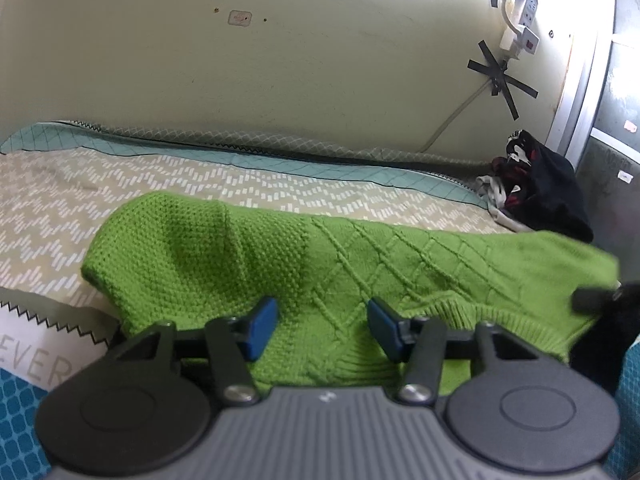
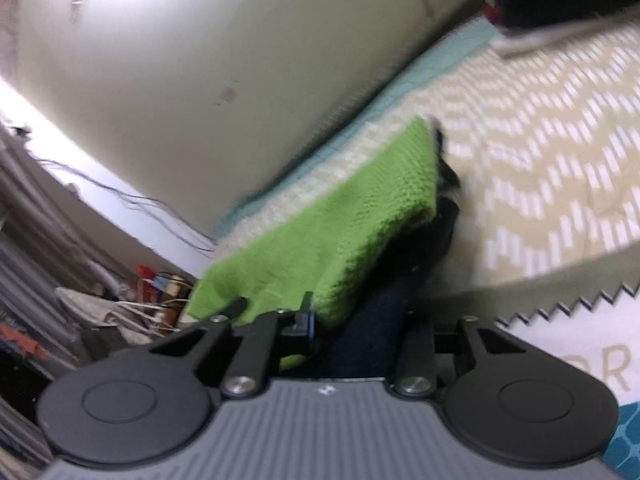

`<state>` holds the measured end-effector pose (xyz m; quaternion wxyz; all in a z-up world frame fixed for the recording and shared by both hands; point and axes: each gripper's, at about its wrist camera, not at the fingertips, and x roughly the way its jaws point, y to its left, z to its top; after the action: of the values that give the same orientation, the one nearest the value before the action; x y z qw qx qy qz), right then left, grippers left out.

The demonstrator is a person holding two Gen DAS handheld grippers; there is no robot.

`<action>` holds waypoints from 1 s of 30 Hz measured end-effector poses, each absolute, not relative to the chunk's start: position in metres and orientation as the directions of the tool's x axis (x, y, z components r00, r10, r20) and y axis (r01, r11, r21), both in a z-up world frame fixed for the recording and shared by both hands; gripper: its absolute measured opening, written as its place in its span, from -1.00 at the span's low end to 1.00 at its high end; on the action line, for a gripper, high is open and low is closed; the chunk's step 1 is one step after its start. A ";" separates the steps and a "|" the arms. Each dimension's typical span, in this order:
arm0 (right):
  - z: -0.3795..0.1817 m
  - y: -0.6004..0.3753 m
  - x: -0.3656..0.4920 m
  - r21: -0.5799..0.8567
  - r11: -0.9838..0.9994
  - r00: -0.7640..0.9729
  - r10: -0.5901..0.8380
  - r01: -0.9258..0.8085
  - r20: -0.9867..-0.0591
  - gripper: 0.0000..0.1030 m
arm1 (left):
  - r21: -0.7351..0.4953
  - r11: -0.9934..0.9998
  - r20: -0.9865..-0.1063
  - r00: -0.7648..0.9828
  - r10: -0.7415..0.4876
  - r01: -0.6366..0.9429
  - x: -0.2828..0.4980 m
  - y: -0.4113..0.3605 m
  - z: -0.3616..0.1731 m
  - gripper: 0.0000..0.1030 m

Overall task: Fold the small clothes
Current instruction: 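Grasp the navy striped garment with the right tool while the left tool grasps it too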

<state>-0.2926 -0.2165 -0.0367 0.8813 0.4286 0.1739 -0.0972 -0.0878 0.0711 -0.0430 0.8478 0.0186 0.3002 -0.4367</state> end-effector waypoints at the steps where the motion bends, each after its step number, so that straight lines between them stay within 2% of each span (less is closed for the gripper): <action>1: -0.027 -0.212 -0.292 0.708 0.638 0.926 -0.022 0.303 -0.376 -0.41 | -0.235 0.617 -0.523 0.437 -0.732 0.751 -0.088 0.072 -0.043 -0.02; 5: 0.006 -0.191 -0.276 0.621 0.742 0.932 -0.015 0.253 -0.361 -0.41 | -0.322 0.592 -0.482 0.410 -0.774 0.739 -0.080 0.086 -0.041 0.05; 10: 0.034 -0.163 -0.241 0.485 0.848 0.909 0.007 0.216 -0.417 -0.41 | -0.486 0.568 -0.373 0.431 -0.822 0.664 -0.068 0.139 -0.034 0.17; 17: 0.063 -0.118 -0.167 0.316 0.944 0.872 0.077 0.092 -0.483 -0.41 | -0.557 0.605 -0.282 0.556 -0.782 0.569 -0.065 0.212 -0.019 0.31; 20: 0.061 -0.086 -0.112 0.240 0.971 0.831 0.126 0.009 -0.542 -0.40 | -0.594 0.601 -0.267 0.574 -0.774 0.535 -0.062 0.232 -0.017 0.35; 21: 0.054 -0.074 -0.090 0.208 0.978 0.805 0.139 -0.020 -0.577 -0.27 | -0.596 0.608 -0.272 0.580 -0.768 0.525 -0.062 0.235 -0.018 0.36; 22: 0.043 -0.065 -0.073 0.200 0.979 0.778 0.161 -0.046 -0.607 -0.01 | -0.594 0.617 -0.280 0.587 -0.759 0.515 -0.062 0.238 -0.018 0.36; 23: 0.030 -0.059 -0.055 0.219 0.974 0.747 0.189 -0.060 -0.637 0.14 | -0.594 0.622 -0.284 0.590 -0.756 0.510 -0.062 0.243 -0.019 0.37; 24: 0.016 -0.055 -0.039 0.256 0.964 0.712 0.230 -0.073 -0.663 0.40 | -0.595 0.623 -0.286 0.590 -0.755 0.508 -0.063 0.245 -0.020 0.44; 27: -0.003 -0.047 -0.030 0.312 0.943 0.677 0.302 -0.113 -0.671 0.41 | -0.577 0.634 -0.285 0.601 -0.747 0.514 -0.068 0.248 -0.019 0.69; 30: 0.016 -0.061 -0.063 0.369 0.912 0.718 0.376 -0.177 -0.586 0.40 | -0.569 0.630 -0.294 0.584 -0.757 0.529 -0.070 0.242 -0.021 0.69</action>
<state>-0.0630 -0.0613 0.0162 0.9155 0.1447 0.3437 0.1511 -0.0700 0.2422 -0.0210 0.8633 -0.2159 0.2636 -0.3722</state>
